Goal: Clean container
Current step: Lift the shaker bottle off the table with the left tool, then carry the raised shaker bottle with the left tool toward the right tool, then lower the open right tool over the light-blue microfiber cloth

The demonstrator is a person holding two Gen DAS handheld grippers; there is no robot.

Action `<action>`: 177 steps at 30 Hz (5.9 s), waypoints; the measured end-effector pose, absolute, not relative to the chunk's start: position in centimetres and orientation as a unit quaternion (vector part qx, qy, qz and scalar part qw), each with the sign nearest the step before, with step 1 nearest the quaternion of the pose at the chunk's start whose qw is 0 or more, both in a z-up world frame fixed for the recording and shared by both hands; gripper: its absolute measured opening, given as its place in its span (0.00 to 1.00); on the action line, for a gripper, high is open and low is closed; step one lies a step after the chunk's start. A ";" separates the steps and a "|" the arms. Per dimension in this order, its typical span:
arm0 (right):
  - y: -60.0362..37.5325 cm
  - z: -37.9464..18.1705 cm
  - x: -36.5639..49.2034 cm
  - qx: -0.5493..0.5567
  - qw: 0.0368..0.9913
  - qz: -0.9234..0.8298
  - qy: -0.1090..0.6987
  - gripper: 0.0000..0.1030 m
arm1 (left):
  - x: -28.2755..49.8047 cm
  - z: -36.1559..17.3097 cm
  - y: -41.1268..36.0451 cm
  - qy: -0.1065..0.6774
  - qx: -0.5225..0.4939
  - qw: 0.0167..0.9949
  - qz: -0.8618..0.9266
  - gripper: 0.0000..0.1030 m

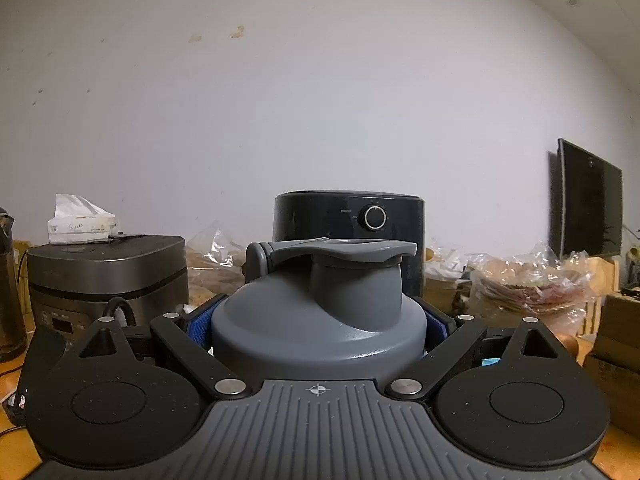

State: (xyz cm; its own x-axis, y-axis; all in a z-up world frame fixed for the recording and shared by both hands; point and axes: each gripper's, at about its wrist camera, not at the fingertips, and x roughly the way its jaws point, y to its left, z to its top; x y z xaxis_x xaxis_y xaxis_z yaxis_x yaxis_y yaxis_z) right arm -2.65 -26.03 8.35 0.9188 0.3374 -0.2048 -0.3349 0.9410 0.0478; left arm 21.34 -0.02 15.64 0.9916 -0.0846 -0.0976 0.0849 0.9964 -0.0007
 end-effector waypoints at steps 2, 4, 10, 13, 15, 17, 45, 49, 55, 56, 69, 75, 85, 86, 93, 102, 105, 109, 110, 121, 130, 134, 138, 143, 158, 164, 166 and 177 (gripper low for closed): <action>-25.9 8.4 -2.8 0.001 0.980 0.172 0.105 1.00 | 20.9 15.7 -0.1 0.048 0.003 0.998 -0.045 0.92; -25.8 8.4 -3.1 -0.007 0.980 0.172 0.102 1.00 | 20.4 15.9 -0.2 0.047 0.004 0.998 -0.048 0.92; -25.3 8.5 -3.9 -0.024 0.982 0.165 0.089 1.00 | 19.1 16.3 -0.6 0.043 0.007 0.998 -0.054 0.92; -25.4 8.6 -3.9 -0.016 0.980 0.174 0.095 1.00 | 18.7 16.4 -0.6 0.044 0.007 0.997 -0.055 0.92; -25.6 8.6 -3.7 -0.007 0.980 0.174 0.100 1.00 | 18.4 16.5 -0.7 0.045 0.007 0.997 -0.056 0.92; -25.7 8.6 -3.7 -0.010 0.980 0.172 0.098 1.00 | 18.0 16.6 -0.8 0.046 0.008 0.997 -0.057 0.92; -27.1 7.9 -1.6 0.018 0.975 0.183 0.123 1.00 | 13.2 16.8 -1.5 0.056 0.015 0.996 -0.069 0.92; -27.2 7.8 -1.2 0.017 0.974 0.191 0.121 1.00 | 12.4 16.8 -1.7 0.058 0.016 0.996 -0.073 0.92; -27.4 7.7 -0.4 0.019 0.972 0.199 0.124 1.00 | 11.3 16.5 -1.7 0.061 0.012 0.995 -0.076 0.92; -27.4 7.7 -0.3 0.018 0.972 0.200 0.123 1.00 | 11.2 16.4 -1.7 0.063 0.011 0.995 -0.077 0.92; -27.1 7.1 1.0 0.018 0.968 0.215 0.131 1.00 | 10.0 14.9 -1.8 0.079 0.002 0.994 -0.077 0.92; -27.0 6.9 0.9 0.019 0.966 0.218 0.135 1.00 | 9.9 14.0 -1.8 0.078 0.005 0.994 -0.077 0.92; -26.9 6.6 0.5 0.023 0.964 0.221 0.145 1.00 | 9.5 12.6 -1.9 0.073 0.004 0.994 -0.080 0.92; -26.9 6.6 0.5 0.023 0.964 0.221 0.147 1.00 | 9.4 12.5 -2.0 0.070 0.007 0.994 -0.080 0.92; -26.7 6.4 0.4 0.022 0.962 0.221 0.158 1.00 | 8.7 12.0 -2.5 0.052 0.018 0.995 -0.081 0.92; -26.0 6.2 0.9 -0.002 0.964 0.202 0.173 1.00 | 8.7 11.8 -2.5 0.043 0.015 0.996 -0.077 0.92; -26.1 6.3 0.6 0.003 0.963 0.217 0.158 1.00 | 8.7 11.8 -2.5 0.041 0.015 0.996 -0.078 0.92; -26.1 6.5 0.7 0.006 0.962 0.223 0.156 1.00 | 8.7 11.7 -2.4 0.040 0.015 0.996 -0.078 0.92; -26.1 6.5 0.7 0.006 0.963 0.219 0.156 1.00 | 8.7 11.7 -2.4 0.040 0.015 0.996 -0.078 0.92; -25.0 6.5 1.3 -0.019 0.976 0.125 0.174 1.00 | 8.6 11.6 -2.4 0.038 0.016 0.996 -0.078 0.92; -25.5 7.4 2.1 -0.007 0.974 0.128 0.185 1.00 | 8.6 11.5 -2.5 0.036 0.016 0.996 -0.078 0.92; -25.3 7.5 2.3 -0.034 0.968 0.169 0.183 1.00 | 8.6 11.5 -2.4 0.036 0.015 0.996 -0.079 0.92; -25.1 7.6 2.9 -0.031 0.961 0.189 0.202 1.00 | 8.6 11.5 -2.4 0.035 0.015 0.996 -0.079 0.92; -24.9 7.9 3.4 -0.035 0.954 0.190 0.228 1.00 | 8.7 11.6 -2.4 0.036 0.015 0.996 -0.079 0.92; -24.7 9.3 5.7 -0.033 0.935 0.233 0.264 1.00 | 8.6 11.5 -2.2 0.036 0.015 0.996 -0.079 0.92; -24.0 9.5 6.3 -0.054 0.937 0.228 0.260 1.00 | 8.6 11.6 -2.2 0.036 0.015 0.996 -0.080 0.92; -23.8 9.5 6.7 -0.050 0.934 0.235 0.263 1.00 | 8.6 11.6 -2.3 0.036 0.015 0.996 -0.080 0.92; -22.9 9.6 8.4 -0.064 0.925 0.253 0.278 1.00 | 8.6 11.6 -2.1 0.036 0.016 0.996 -0.081 0.92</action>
State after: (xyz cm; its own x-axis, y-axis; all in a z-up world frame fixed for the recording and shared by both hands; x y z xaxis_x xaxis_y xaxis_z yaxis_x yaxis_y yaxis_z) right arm 8.39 -22.94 9.58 0.7178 0.4315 -0.5464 -0.5024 0.8643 0.0225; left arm 8.62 -2.12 11.57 0.9843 -0.1602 -0.0747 0.1624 0.9864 0.0254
